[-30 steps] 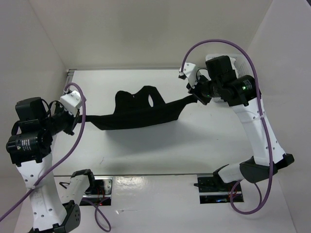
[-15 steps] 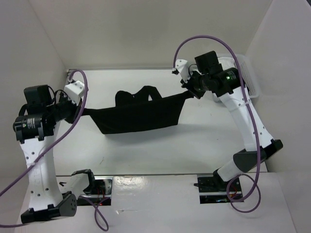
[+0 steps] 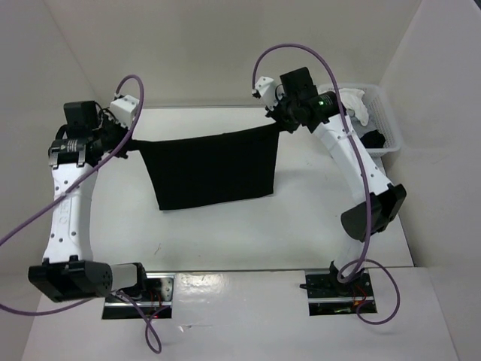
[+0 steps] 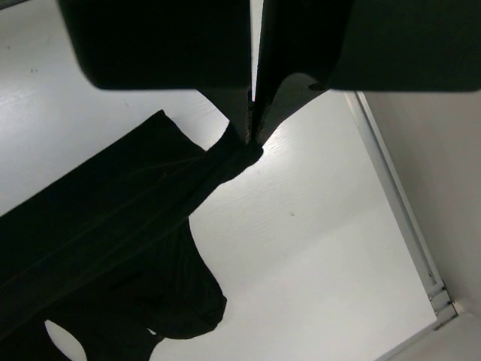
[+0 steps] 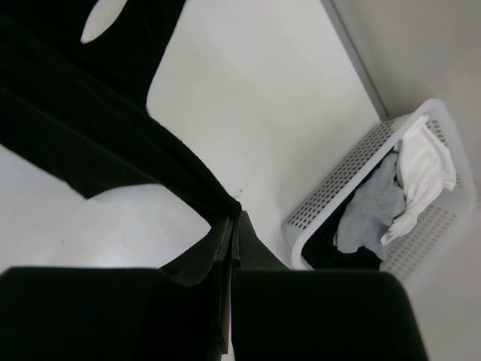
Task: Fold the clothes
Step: Fold the tank top
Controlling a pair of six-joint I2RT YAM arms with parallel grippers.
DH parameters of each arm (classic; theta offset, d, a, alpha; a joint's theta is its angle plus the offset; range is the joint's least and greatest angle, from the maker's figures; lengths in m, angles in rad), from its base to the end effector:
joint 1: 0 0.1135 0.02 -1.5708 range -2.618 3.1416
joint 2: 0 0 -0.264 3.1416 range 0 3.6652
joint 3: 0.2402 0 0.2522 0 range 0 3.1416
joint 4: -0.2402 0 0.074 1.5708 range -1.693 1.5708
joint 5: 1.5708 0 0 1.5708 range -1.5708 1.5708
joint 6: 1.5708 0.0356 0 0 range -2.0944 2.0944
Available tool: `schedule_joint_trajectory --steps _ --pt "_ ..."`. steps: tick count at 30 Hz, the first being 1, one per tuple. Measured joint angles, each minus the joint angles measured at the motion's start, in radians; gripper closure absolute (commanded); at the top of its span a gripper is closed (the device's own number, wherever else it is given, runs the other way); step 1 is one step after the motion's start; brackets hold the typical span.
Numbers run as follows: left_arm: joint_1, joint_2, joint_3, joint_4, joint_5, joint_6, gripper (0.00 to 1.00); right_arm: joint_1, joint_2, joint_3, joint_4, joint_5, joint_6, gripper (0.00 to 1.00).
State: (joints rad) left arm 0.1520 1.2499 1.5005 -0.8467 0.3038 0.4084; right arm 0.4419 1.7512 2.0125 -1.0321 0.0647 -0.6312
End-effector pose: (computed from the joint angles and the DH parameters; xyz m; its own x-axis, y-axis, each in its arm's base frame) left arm 0.2473 0.0271 0.4223 -0.4695 0.3115 -0.8262 0.3124 0.9338 0.1745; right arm 0.3328 0.1549 0.4182 -0.2813 -0.7846 -0.5526 -0.6823 0.5684 -0.4597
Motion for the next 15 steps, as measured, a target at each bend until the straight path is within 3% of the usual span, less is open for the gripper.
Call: schedule_joint_trajectory --steps 8,15 --pt "-0.014 0.179 -0.002 0.131 -0.031 -0.053 0.95 -0.012 0.137 0.058 0.080 0.031 -0.004 1.00" --pt "-0.021 0.240 -0.002 0.177 -0.030 -0.076 0.95 -0.034 0.208 0.085 0.089 0.034 -0.006 1.00"
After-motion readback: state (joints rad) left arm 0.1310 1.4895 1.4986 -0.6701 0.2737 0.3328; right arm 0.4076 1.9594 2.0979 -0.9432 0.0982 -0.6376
